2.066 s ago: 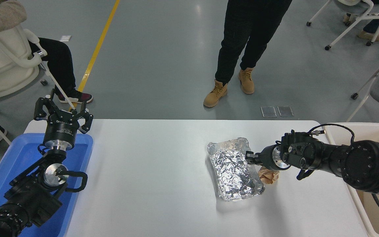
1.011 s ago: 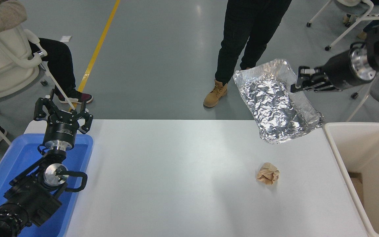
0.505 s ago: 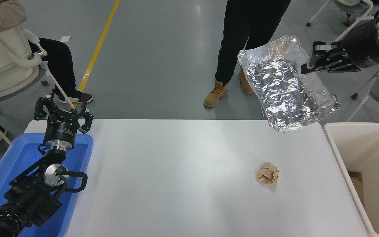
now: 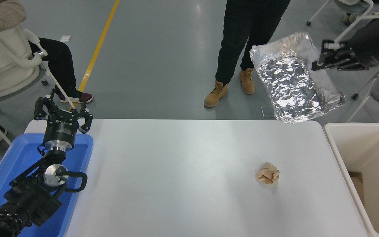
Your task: Pick up foil plate and place in dustbin
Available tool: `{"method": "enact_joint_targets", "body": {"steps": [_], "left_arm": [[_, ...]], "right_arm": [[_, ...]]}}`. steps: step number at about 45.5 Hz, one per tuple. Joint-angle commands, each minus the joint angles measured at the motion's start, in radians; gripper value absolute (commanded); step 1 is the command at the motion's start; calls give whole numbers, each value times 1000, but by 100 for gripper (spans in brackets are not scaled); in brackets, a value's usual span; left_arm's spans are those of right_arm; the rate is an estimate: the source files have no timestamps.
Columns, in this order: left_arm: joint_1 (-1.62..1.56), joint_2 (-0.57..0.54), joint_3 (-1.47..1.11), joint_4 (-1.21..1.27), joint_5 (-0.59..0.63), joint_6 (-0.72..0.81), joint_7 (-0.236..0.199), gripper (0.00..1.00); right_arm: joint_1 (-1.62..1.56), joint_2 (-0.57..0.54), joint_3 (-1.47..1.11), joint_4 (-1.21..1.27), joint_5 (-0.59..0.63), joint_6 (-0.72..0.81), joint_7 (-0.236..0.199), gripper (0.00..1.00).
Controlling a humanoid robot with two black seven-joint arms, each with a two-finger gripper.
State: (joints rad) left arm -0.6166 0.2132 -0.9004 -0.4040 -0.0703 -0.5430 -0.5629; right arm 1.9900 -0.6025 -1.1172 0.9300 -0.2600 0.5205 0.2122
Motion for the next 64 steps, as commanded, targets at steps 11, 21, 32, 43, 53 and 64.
{"method": "enact_joint_targets", "body": {"steps": [11,21,32,43,53,64], "left_arm": [[0,0,0,-1,0,0,0,99],[0,0,0,-1,0,0,0,99],[0,0,0,1,0,0,0,99],[0,0,0,-1,0,0,0,99],[0,0,0,-1,0,0,0,99],[0,0,-2,1,0,0,0,99]], "right_arm": [[-586,4,28,-684,289,-118,-4,0],[-793,-3,95,-790,384,-230,-36,0],[-1017,-5,275,-875,403,-341,-82,0],[-1200,-5,459,-885,404,-425,-91,0],[-1359,0,542,-890,424,-490,-91,0],[-1468,32,643,-910,427,-528,-90,0]]}}
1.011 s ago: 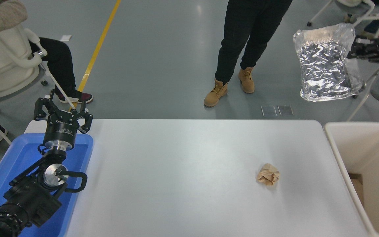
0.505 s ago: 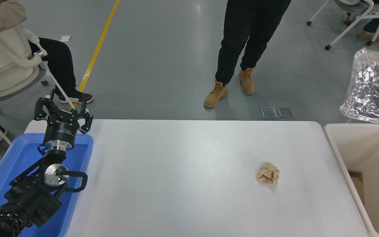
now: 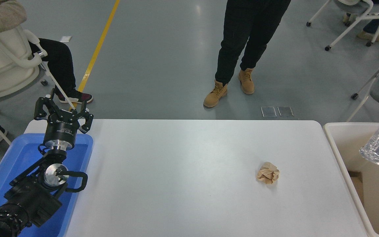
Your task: Pick up foil plate and place in dustbin
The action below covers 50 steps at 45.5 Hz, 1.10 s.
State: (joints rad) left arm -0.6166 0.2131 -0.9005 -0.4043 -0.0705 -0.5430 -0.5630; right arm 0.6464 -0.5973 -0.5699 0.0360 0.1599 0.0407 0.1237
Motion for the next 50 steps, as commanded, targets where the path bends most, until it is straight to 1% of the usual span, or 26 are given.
{"method": "enact_joint_targets", "body": {"steps": [1,8,37,38,40,41,42,45,48,50], "left_arm": [[0,0,0,-1,0,0,0,99],[0,0,0,1,0,0,0,99],[0,0,-1,1,0,0,0,99],[0,0,0,1,0,0,0,99],[0,0,0,1,0,0,0,99],[0,0,-1,-1,0,0,0,99],[0,0,-2,1,0,0,0,99],[0,0,0,-1,0,0,0,99],[0,0,-1,-1,1,0,0,99],[0,0,-1,1,0,0,0,99]], "right_arm": [[-131,31,97,-16,9,-53,-1,0],[-152,51,97,-16,20,-76,1,0],[-154,67,97,-18,20,-96,2,0],[-152,67,97,-16,20,-104,1,6],[-149,67,97,-16,21,-125,2,37],[-148,67,96,-16,21,-137,1,48],[-146,67,96,-16,21,-146,2,54],[-142,68,94,-15,21,-168,2,64],[-129,71,91,-15,21,-173,2,77],[-116,71,88,-15,21,-173,2,82]]}}
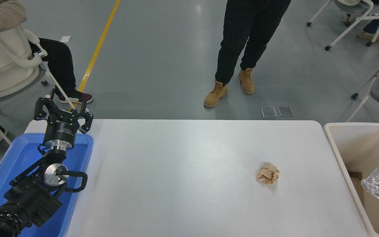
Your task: Pick up foil plate and place in dustbin
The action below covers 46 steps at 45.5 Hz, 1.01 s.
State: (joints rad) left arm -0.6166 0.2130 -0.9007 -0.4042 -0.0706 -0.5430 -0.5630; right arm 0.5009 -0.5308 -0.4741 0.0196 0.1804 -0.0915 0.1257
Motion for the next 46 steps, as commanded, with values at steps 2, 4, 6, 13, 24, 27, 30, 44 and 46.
{"method": "enact_joint_targets", "body": {"steps": [2,4,6,13,24,27,30,44,46], "left_arm": [[0,0,-1,-1,0,0,0,99],[0,0,0,1,0,0,0,99],[0,0,0,1,0,0,0,99],[0,0,-1,-1,0,0,0,99],[0,0,-1,1,0,0,0,99],[0,0,-1,1,0,0,0,99],[0,0,0,-1,0,0,0,99],[0,-1,0,-1,0,0,0,99],[0,0,-1,-1,0,0,0,99]], "right_arm": [[47,3,-9,3,1,-40,0,87],[62,3,-11,3,1,-40,0,93],[77,3,-14,5,1,-40,0,99],[137,2,-20,17,-1,-34,0,99],[254,2,-208,66,-2,-31,5,99],[297,3,-286,85,-2,-33,5,99],[350,3,-349,106,-2,-33,5,99],[755,-6,-598,390,-12,-27,6,100],[818,-6,-623,440,-16,-27,6,100]]}}
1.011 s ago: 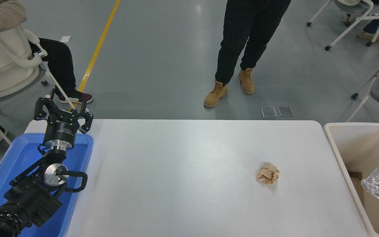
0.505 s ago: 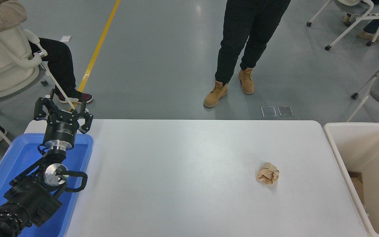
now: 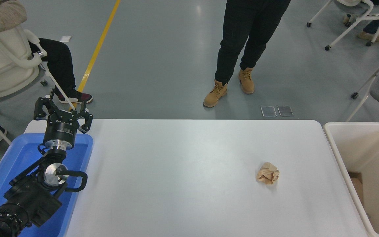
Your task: Pick up foil plate and place in dustbin
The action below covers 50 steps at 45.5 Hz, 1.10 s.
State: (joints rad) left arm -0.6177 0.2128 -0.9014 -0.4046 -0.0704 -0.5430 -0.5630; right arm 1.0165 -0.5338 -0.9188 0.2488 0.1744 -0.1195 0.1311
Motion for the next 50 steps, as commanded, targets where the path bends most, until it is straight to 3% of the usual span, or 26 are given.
{"method": "enact_joint_targets", "body": {"steps": [1,12,25,50], "left_arm": [[1,0,1,0,1,0,0,99],[-1,0,1,1,0,0,0,99],[1,0,1,0,0,0,0,99],[1,0,1,1,0,0,0,99]], "right_arm": [[332,-3,-193,234,-10,1,1,100],[655,6,-298,513,-35,66,2,100],[924,5,-298,813,-282,267,-1,100],[1226,1,-327,1193,-337,534,-7,100]]}}
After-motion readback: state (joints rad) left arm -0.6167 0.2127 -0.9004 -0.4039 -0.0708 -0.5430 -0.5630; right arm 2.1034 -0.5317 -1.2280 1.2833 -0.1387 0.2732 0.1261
